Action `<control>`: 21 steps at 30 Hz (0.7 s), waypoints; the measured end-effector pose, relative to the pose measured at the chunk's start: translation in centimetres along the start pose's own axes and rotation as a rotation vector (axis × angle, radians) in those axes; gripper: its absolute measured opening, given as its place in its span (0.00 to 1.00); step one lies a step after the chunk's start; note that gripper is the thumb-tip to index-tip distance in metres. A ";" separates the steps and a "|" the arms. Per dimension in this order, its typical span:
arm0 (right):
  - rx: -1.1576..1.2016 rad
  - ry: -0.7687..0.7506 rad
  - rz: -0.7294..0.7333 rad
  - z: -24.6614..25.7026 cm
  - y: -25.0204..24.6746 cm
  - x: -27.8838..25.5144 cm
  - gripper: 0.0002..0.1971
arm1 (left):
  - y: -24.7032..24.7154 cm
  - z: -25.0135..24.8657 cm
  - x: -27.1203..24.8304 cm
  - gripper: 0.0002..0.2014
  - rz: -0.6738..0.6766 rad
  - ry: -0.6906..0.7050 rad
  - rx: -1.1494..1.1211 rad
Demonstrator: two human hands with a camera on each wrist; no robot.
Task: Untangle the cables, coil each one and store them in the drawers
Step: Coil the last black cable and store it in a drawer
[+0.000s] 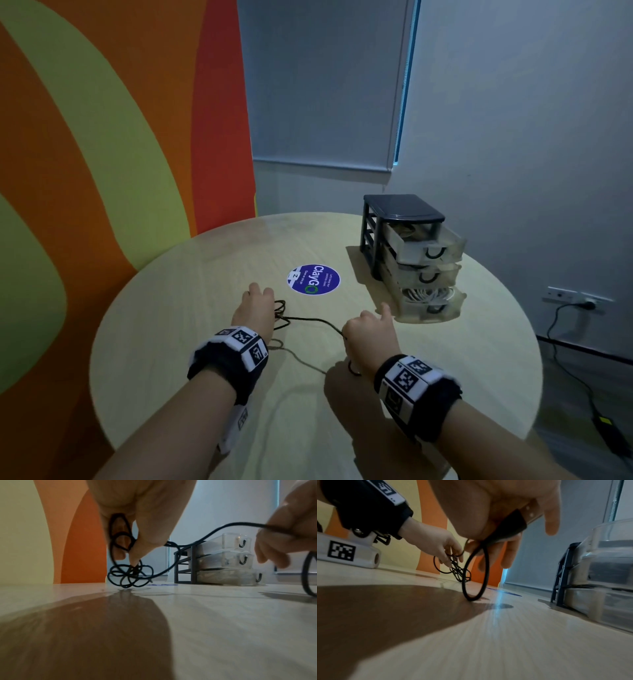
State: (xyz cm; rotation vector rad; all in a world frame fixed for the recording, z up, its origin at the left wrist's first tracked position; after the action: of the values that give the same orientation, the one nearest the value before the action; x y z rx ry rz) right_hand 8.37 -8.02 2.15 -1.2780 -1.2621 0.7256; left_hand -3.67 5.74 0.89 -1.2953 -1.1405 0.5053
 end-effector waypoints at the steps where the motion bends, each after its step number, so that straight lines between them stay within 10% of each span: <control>1: 0.013 0.010 -0.002 -0.1 0.2 0.1 0.11 | 0.1 -0.4 0.1 0.18 -0.020 0.045 -0.061; 10: 0.247 0.112 -0.396 -0.5 0.5 0.9 0.26 | -0.9 -5.0 -0.6 0.11 -0.166 0.432 -0.425; 21: 0.544 0.155 -0.150 -1.1 1.1 0.9 0.13 | -1.5 -7.1 -1.4 0.18 -0.084 0.405 -0.581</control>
State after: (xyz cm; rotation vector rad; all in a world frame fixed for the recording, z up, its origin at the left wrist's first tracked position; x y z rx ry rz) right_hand 9.87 -7.26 1.58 -0.7701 -0.9353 0.7776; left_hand 1.49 0.75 2.71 -1.7391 -1.0209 -0.1725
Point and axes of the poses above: each hand's wrist, its own x-axis towards the middle knuckle, its own y-axis out of the palm, z = x × y, the point moved 4 cm from there along x, towards the middle knuckle, and after that the axes turned 11 degrees about -z, right-handed, at the moved point
